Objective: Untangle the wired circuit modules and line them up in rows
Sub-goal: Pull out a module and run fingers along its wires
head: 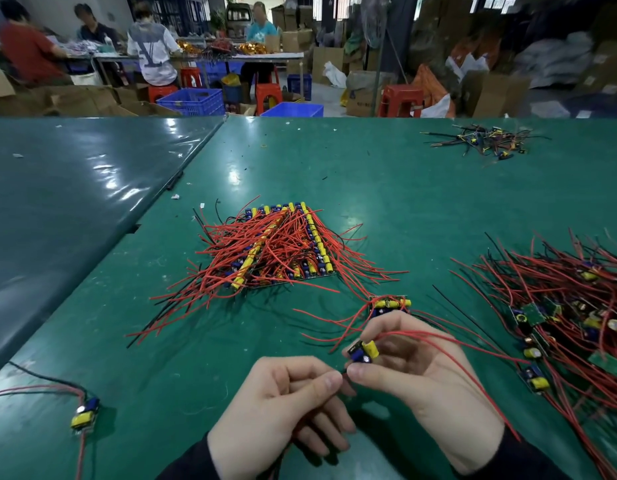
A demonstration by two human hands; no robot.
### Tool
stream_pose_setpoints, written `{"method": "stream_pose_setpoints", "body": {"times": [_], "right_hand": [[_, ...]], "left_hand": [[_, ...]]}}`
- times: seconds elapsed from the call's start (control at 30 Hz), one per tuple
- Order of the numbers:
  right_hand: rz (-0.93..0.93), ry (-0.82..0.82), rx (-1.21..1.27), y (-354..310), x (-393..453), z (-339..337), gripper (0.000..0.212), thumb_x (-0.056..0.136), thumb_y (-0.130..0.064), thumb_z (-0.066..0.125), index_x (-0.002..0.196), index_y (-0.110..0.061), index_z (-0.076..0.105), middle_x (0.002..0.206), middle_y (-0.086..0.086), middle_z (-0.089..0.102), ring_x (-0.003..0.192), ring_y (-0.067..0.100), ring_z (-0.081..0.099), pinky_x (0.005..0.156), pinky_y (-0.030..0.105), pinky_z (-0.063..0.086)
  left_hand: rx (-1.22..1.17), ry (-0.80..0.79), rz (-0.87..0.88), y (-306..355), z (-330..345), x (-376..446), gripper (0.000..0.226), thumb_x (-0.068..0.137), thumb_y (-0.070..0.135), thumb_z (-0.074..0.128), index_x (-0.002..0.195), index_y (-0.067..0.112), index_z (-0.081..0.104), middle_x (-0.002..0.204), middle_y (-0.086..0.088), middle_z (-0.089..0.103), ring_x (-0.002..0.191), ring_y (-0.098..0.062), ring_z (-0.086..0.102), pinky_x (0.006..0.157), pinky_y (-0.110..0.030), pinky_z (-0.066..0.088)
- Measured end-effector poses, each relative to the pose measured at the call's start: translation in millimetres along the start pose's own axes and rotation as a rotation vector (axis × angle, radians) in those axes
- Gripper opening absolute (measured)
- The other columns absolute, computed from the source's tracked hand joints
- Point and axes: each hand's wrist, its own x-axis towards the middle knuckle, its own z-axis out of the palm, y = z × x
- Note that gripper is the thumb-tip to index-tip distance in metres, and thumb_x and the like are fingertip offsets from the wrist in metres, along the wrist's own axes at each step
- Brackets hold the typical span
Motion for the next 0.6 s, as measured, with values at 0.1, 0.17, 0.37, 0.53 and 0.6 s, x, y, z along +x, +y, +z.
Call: {"method": "stream_pose_setpoints", "body": {"times": [0.1, 0.17, 0.37, 0.53, 0.6], "right_hand": [[-0.042, 0.061, -0.023, -1, 0, 1, 0.04, 0.061, 0.019, 0.074, 0.07, -0.019, 0.065, 0.069, 0.012, 0.068, 0.062, 0.015, 0.06, 0.061, 0.018, 0.05], [-0.053, 0.048, -0.061, -1, -3, 4, 0.04, 0.063, 0.02, 0.074, 0.069, -0.019, 0.065, 0.067, 0.01, 0.067, 0.058, 0.012, 0.057, 0.057, 0.016, 0.047], [-0.032, 0.028, -0.063, 7, -8, 12, 0.04, 0.066, 0.02, 0.071, 0.068, -0.02, 0.065, 0.066, 0.01, 0.067, 0.056, 0.01, 0.054, 0.054, 0.013, 0.046], [-0.127, 0.13, -0.004, 7, -2, 5, 0.036, 0.062, 0.014, 0.075, 0.068, -0.018, 0.062, 0.069, 0.006, 0.068, 0.059, 0.01, 0.059, 0.059, 0.014, 0.048], [-0.164, 0.198, 0.066, 9, 1, 3, 0.028, 0.057, 0.0, 0.078, 0.068, -0.019, 0.061, 0.07, 0.006, 0.068, 0.059, 0.01, 0.06, 0.058, 0.016, 0.049]], "left_hand": [[0.073, 0.08, 0.006, 1, -2, 0, 0.019, 0.079, 0.024, 0.062, 0.074, 0.007, 0.068, 0.06, -0.017, 0.066, 0.045, -0.021, 0.062, 0.04, -0.02, 0.045], [0.137, 0.139, 0.028, 0, -1, -1, 0.018, 0.085, 0.015, 0.061, 0.072, 0.004, 0.066, 0.055, -0.016, 0.064, 0.04, -0.02, 0.06, 0.037, -0.02, 0.042], [0.324, 0.256, 0.083, -7, 2, -2, 0.023, 0.09, 0.008, 0.057, 0.068, 0.005, 0.062, 0.054, -0.016, 0.065, 0.04, -0.025, 0.059, 0.037, -0.019, 0.038], [0.035, 0.143, 0.01, 4, -3, -1, 0.019, 0.082, 0.023, 0.068, 0.08, 0.004, 0.072, 0.056, -0.014, 0.064, 0.041, -0.02, 0.06, 0.038, -0.02, 0.043], [-0.223, 0.083, -0.031, 11, -10, -1, 0.03, 0.071, 0.03, 0.072, 0.091, 0.007, 0.075, 0.056, -0.01, 0.062, 0.043, -0.018, 0.06, 0.038, -0.022, 0.045]]}}
